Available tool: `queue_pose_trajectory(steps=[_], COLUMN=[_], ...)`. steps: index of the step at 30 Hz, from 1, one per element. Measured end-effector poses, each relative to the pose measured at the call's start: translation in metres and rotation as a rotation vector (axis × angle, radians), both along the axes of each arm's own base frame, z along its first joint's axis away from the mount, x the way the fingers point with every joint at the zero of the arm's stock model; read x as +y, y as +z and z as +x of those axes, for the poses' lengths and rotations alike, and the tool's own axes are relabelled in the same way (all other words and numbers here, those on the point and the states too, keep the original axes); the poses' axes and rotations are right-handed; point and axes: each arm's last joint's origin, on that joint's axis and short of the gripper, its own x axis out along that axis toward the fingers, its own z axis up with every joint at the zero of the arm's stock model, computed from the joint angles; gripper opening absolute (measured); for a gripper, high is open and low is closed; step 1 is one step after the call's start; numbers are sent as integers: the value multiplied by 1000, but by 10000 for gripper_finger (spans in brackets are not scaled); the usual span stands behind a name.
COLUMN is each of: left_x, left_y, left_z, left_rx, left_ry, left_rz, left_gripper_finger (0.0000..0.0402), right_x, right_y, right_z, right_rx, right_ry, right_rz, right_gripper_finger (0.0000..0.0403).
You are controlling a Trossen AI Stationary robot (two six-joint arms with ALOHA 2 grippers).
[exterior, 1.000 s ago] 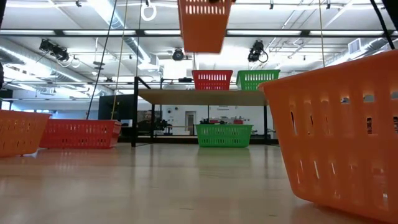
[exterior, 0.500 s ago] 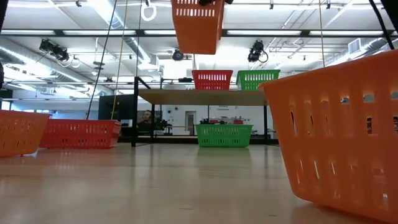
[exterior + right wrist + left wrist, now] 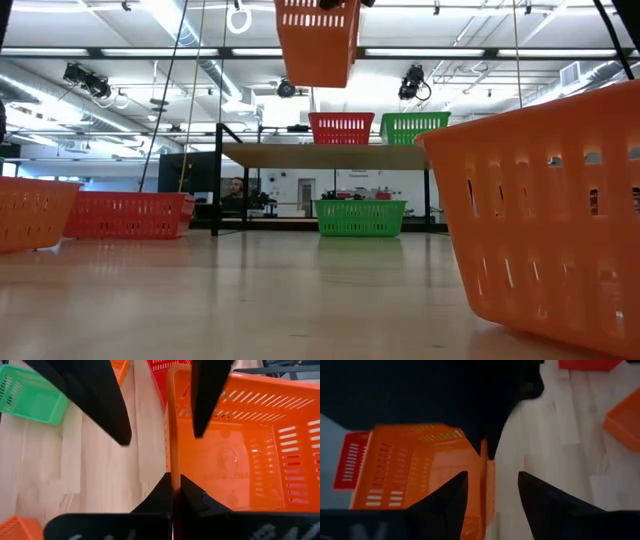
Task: Stack baskets on shelf by color
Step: Put the top orange bin on the shelf
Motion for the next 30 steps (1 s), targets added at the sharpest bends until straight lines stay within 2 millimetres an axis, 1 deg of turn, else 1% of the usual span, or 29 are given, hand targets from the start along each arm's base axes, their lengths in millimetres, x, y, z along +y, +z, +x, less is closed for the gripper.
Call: queue_pose_trajectory(steps=[6, 9, 11, 14, 17, 21, 25, 28, 30], left_x=[-3, -2, -1, 2, 5, 9, 8, 7, 7], left_y=[13, 19, 20, 21, 20, 18, 17, 14, 13], left_z=[-14, -18, -17, -15, -12, -11, -13, -13, -14], left_rx=[-51, -85, -102, -119, -125, -119, -88, -58, -48], left_ry=[24, 44, 53, 63, 80, 85, 56, 45, 42], left_rz=[82, 69, 62, 61, 49, 20, -6, -14, -15], left_gripper_finger=[180, 180, 180, 180, 180, 179, 178, 166, 143], right_x=[-7, -7, -7, -2, 6, 12, 16, 16, 16], right_y=[6, 11, 18, 26, 29, 28, 28, 30, 31], right_z=[-4, -6, -9, -11, -11, -12, -12, -13, -14], right_rx=[-16, -48, -89, -142, -166, -161, -159, -166, -170], right_ry=[-12, -1, 15, 44, 81, 94, 97, 100, 104], right_rz=[-1, -7, -16, -30, -41, -51, -61, -60, -57], right_gripper_finger=[7, 7, 7, 7, 7, 7, 7, 7, 9])
